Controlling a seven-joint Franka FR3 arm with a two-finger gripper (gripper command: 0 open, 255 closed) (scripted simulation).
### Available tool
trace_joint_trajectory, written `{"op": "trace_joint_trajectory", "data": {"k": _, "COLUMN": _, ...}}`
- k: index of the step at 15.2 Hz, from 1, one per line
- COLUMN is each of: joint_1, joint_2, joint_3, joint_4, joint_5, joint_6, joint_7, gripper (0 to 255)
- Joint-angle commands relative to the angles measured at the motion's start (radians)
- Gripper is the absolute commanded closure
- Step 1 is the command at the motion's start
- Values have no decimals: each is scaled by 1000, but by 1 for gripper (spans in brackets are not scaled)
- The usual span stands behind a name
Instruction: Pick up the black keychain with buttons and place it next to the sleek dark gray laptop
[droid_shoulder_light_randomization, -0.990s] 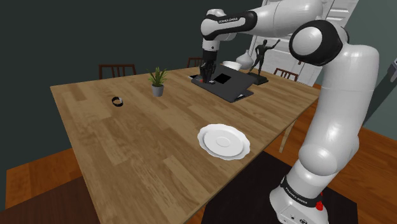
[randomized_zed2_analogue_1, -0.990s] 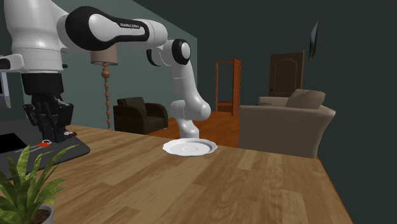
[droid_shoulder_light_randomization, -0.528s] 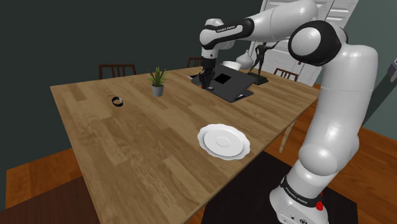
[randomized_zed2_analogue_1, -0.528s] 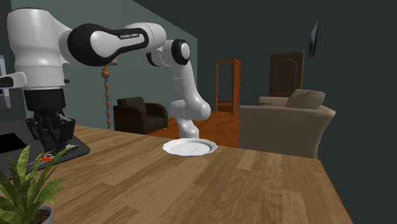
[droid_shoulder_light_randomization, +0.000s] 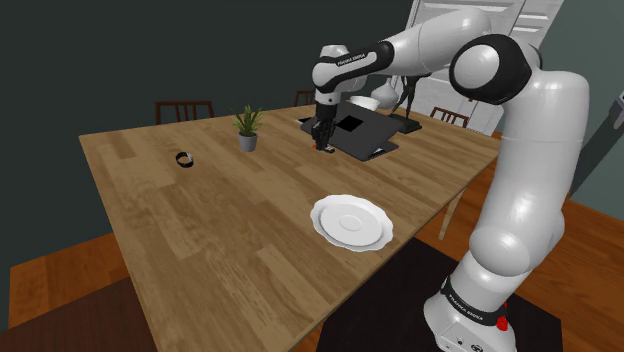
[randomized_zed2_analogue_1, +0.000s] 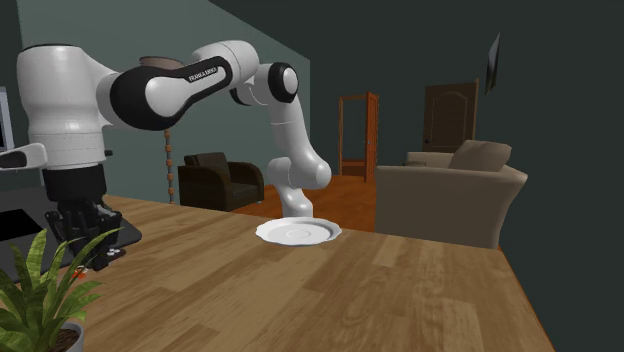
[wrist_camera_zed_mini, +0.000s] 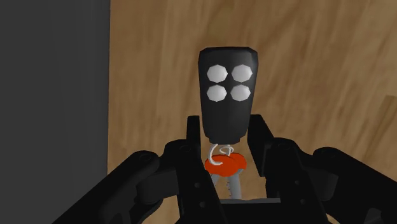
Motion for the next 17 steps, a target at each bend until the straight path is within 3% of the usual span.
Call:
{"op": "trace_joint_trajectory", "data": {"k": 1, "joint_1": 0, "joint_2": 5, "joint_3": 0, "joint_4": -2, "joint_5": 0, "joint_6": 7, "joint_7": 0, "gripper": 255}}
{"op": "trace_joint_trajectory", "data": {"k": 7, "joint_1": 0, "joint_2": 5, "joint_3": 0, "joint_4": -2, "joint_5": 0, "joint_6": 7, "joint_7": 0, "gripper": 255}}
{"op": "trace_joint_trajectory", "data": {"k": 8, "joint_1": 0, "joint_2": 5, "joint_3": 0, "joint_4": -2, "joint_5": 0, "joint_6": 7, "joint_7": 0, "gripper": 0}}
{"op": "trace_joint_trajectory", "data": {"k": 13, "joint_1": 0, "joint_2": 5, "joint_3": 0, "joint_4": -2, "joint_5": 0, "joint_6": 7, "joint_7": 0, "gripper": 0}}
{"op": "trace_joint_trajectory", "data": {"k": 17, "joint_1": 0, "joint_2": -15, "joint_3": 0, "joint_4": 99, "joint_5": 1, "joint_6": -113, "joint_7": -1, "gripper": 0}}
